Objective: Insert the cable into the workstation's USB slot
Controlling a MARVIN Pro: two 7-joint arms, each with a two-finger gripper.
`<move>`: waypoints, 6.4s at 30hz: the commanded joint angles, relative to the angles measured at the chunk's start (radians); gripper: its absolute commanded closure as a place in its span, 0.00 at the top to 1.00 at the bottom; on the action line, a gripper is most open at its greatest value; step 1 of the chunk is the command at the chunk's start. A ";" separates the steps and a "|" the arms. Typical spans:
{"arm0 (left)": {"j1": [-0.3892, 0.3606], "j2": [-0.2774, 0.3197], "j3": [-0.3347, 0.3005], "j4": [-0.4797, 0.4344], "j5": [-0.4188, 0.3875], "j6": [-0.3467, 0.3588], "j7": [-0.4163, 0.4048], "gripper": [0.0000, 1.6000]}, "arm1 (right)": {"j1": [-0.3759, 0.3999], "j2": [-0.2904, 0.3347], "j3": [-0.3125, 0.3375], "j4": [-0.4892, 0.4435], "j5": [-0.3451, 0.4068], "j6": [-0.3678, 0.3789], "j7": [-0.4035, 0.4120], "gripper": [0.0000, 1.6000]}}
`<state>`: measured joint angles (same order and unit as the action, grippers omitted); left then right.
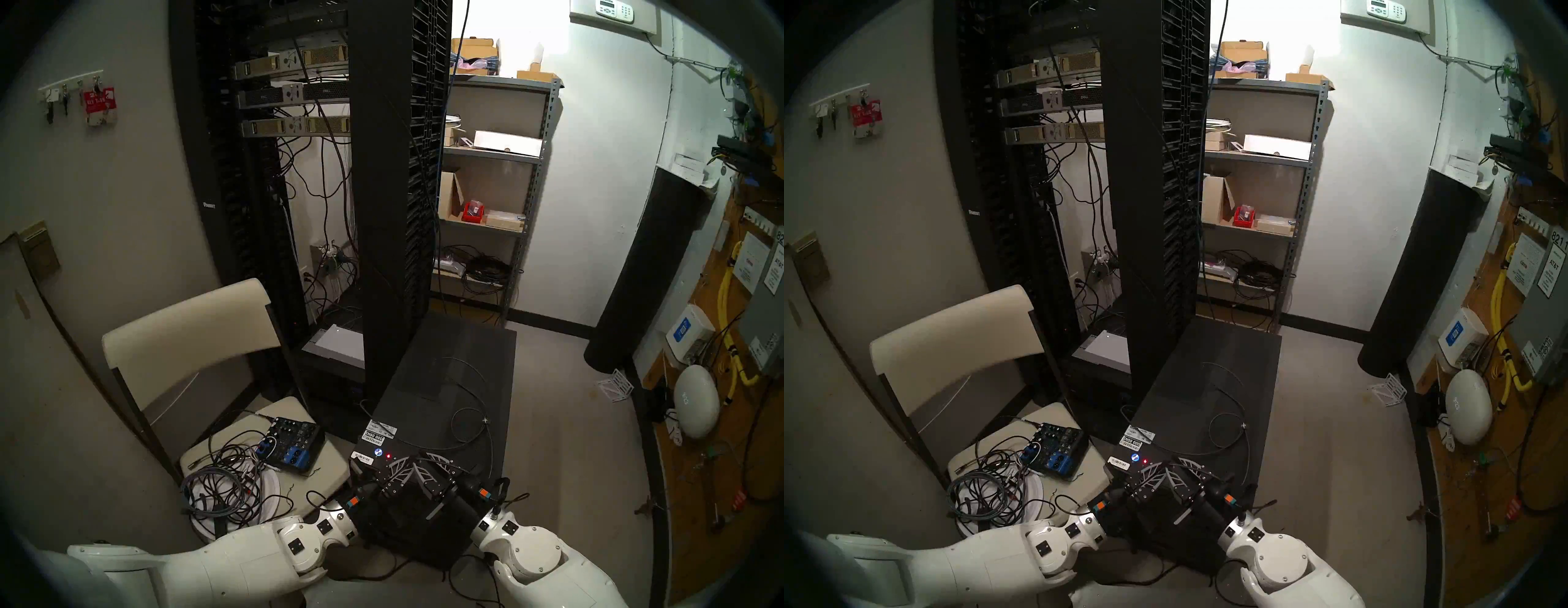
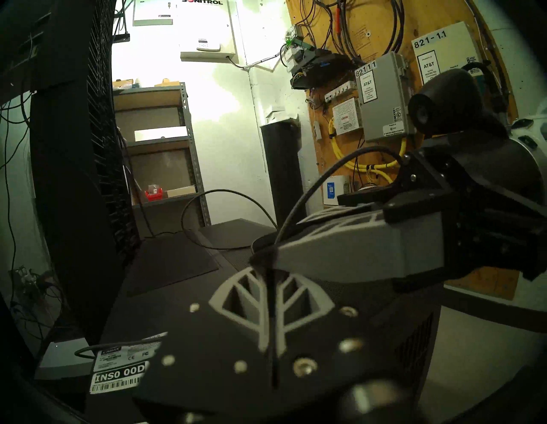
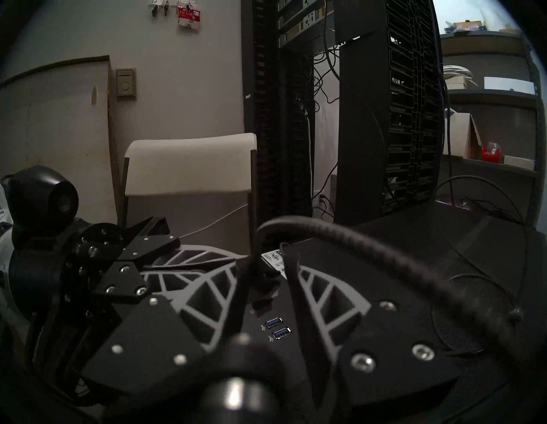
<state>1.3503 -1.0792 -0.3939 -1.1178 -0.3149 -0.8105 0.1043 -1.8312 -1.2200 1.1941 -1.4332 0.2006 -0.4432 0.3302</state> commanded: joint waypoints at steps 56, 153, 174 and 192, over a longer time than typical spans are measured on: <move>-0.039 0.100 -0.040 0.023 -0.142 -0.031 -0.053 1.00 | 0.055 -0.001 0.007 -0.050 -0.053 0.161 0.062 0.00; -0.034 0.087 -0.043 0.037 -0.066 -0.045 -0.016 1.00 | 0.050 -0.079 -0.034 0.004 -0.150 0.141 -0.159 0.00; -0.035 0.088 -0.033 0.043 -0.068 -0.051 -0.009 1.00 | 0.052 -0.071 -0.041 0.014 -0.154 0.156 -0.179 0.00; -0.035 0.090 -0.032 0.050 -0.066 -0.063 -0.003 1.00 | 0.079 -0.082 -0.051 0.080 -0.152 0.191 -0.178 0.00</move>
<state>1.3173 -0.9889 -0.4245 -1.0618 -0.3797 -0.8592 0.1061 -1.7643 -1.2956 1.1460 -1.3763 0.0433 -0.2682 0.1446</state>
